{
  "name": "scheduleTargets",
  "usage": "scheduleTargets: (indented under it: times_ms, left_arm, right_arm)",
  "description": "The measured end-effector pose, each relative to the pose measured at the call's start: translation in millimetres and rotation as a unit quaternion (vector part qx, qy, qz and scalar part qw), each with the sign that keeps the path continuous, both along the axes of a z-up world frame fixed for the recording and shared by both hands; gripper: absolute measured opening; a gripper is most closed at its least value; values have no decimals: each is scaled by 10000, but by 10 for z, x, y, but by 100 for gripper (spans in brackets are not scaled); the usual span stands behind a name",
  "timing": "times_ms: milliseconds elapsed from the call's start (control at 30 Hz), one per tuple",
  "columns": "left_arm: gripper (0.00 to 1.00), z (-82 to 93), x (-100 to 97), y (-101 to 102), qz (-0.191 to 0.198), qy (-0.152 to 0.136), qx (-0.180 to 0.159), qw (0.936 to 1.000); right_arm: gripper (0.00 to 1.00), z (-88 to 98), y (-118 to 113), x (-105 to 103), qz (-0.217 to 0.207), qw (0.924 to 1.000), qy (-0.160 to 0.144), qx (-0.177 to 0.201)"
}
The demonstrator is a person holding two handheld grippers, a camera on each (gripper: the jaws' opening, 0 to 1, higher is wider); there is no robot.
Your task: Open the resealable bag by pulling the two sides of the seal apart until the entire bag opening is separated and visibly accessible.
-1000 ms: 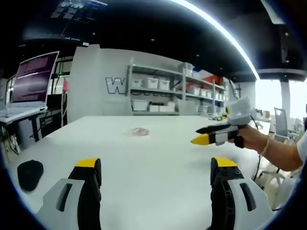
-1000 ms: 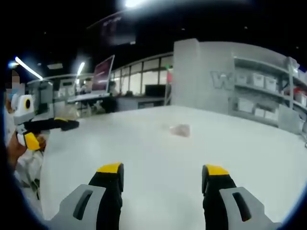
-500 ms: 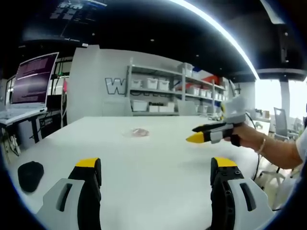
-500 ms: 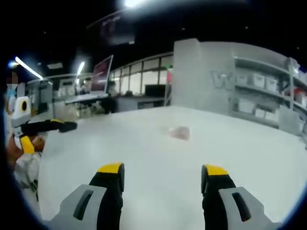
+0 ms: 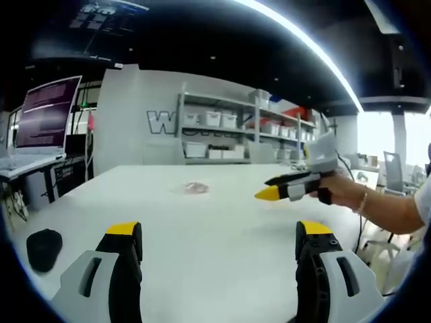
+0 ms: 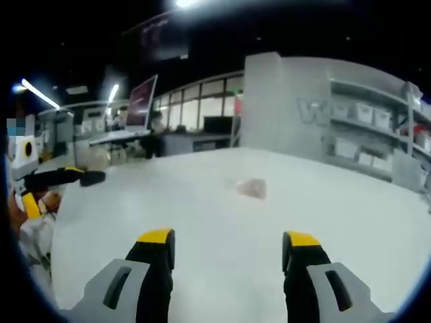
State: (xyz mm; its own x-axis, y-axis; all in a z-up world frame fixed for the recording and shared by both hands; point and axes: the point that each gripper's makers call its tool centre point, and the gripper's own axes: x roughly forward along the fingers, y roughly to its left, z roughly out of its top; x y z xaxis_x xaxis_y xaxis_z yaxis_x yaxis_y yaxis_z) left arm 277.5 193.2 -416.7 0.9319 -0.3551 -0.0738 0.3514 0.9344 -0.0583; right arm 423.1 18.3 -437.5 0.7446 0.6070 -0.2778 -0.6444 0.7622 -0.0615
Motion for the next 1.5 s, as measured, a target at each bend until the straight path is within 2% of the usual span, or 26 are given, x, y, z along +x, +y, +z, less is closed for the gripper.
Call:
scheduleTargets:
  times_ms: [267,667,1500]
  left_arm:
    - [92,-25,-8,11,14,20,21,10000]
    - [92,-51,-19,40,41,39,27,10000]
    - [93,-22,-54,18,38,12,-5,10000]
  right_arm:
    - [64,-32,55,45,39,10000,83,-26]
    - [61,-28,189,65,158,9994,-5,-293]
    - [61,-56,177,248,40,9987,10,-502]
